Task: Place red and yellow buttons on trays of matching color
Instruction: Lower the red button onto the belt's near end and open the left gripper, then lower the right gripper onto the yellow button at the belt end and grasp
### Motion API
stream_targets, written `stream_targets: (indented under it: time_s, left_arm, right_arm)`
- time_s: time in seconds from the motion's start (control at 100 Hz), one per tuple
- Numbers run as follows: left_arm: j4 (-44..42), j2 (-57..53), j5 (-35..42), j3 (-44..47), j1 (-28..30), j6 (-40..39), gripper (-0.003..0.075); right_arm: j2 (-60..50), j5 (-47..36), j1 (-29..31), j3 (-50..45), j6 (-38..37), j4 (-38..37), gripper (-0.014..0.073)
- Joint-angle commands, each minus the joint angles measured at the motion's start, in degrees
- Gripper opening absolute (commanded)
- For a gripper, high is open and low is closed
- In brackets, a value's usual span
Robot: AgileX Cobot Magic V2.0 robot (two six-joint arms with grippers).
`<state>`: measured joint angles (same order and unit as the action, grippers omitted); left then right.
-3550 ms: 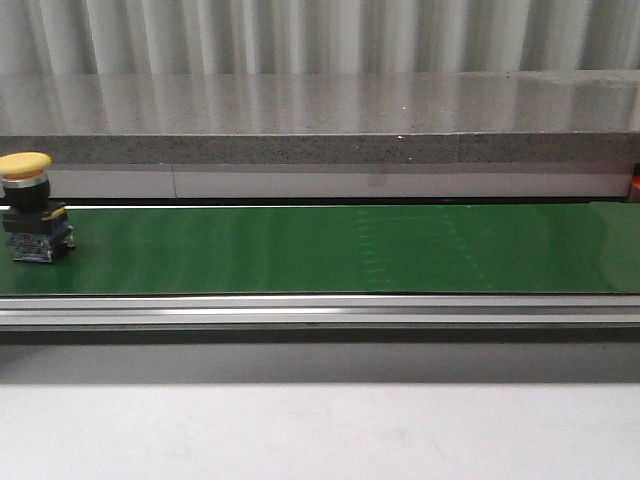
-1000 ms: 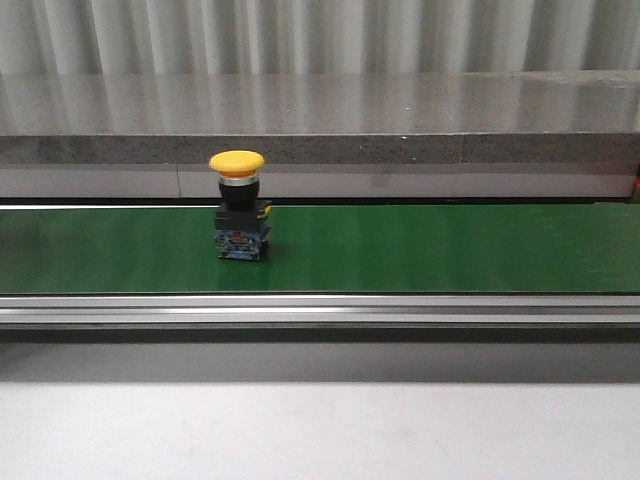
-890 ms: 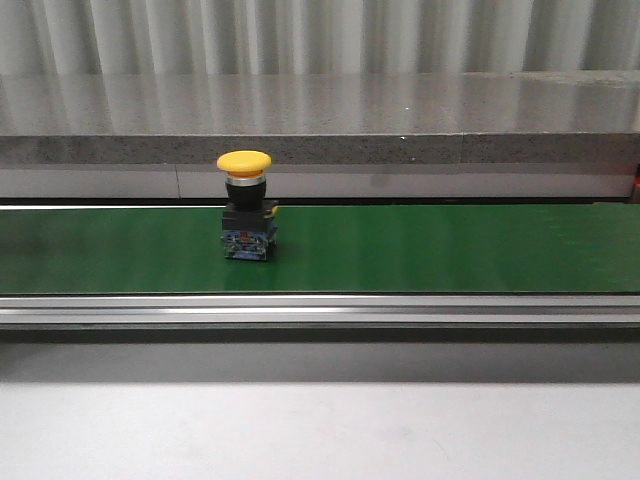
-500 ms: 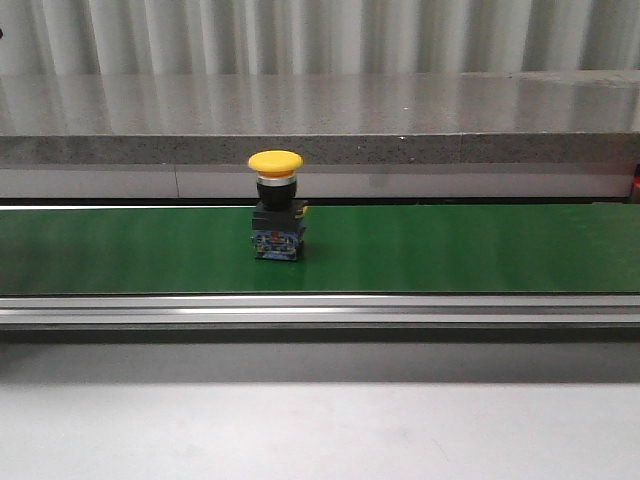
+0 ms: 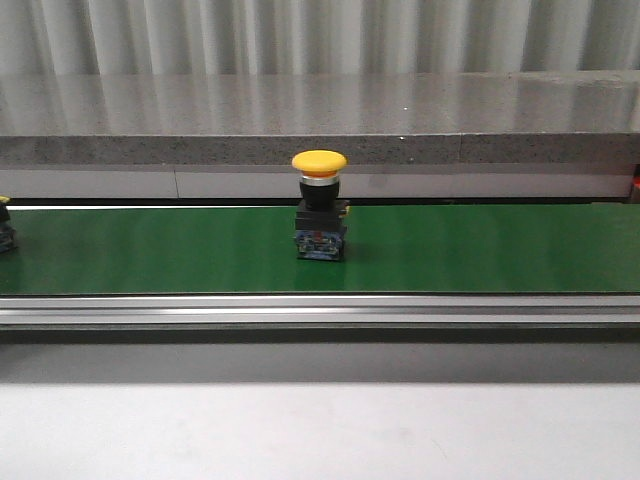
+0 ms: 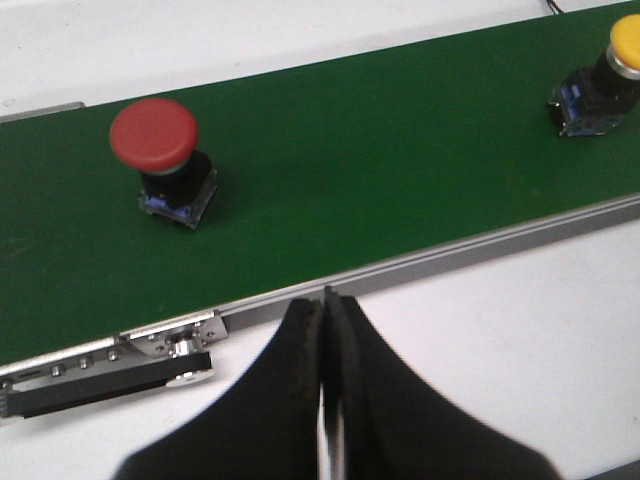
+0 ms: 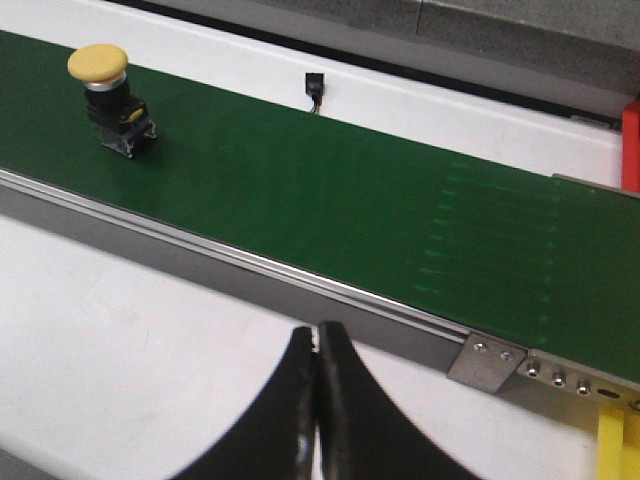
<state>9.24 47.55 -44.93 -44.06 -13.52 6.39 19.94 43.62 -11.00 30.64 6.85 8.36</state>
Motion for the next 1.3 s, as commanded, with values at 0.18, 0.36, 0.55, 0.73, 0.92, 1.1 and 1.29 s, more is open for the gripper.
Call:
stream_targets:
  time_s: [0.18,0.36,0.55,0.73,0.92,1.1,1.29]
  left_arm:
    - [1.0,-15.0,3.8,7.1,-0.5,0.1,-0.002]
    - [1.0,-21.6,3.9,9.8,-0.5,0.1,-0.002]
    - [1.0,-24.1,5.9,9.9,-0.5,0.1,-0.002]
    - [1.0,-24.1,5.5,9.9,-0.5,0.1,-0.002]
    - [1.0,-24.1,5.5,9.9,-0.5,0.1,-0.002]
    - [1.0,-24.1,5.5,9.9,-0.5,0.1,-0.002]
    - [1.0,-24.1,5.5,9.9,-0.5,0.1,-0.002]
  right_arm:
    - [9.7,-3.0,-0.7,6.1,0.6,0.6,-0.0065]
    - [18.2,-1.6,-0.7,12.1,0.6,1.1,-0.0013]
    - [28.6,3.4,-0.7,20.1,0.6,3.6,0.036]
    - [38.5,8.3,-0.7,27.8,1.6,5.6,0.0661]
    - [48.5,12.2,-0.7,34.8,2.1,7.8,0.0664]
    - [55.8,12.9,-2.9,40.3,4.4,8.7,0.0664]
    - [63.6,12.7,-5.9,45.4,5.1,8.7,0.0664]
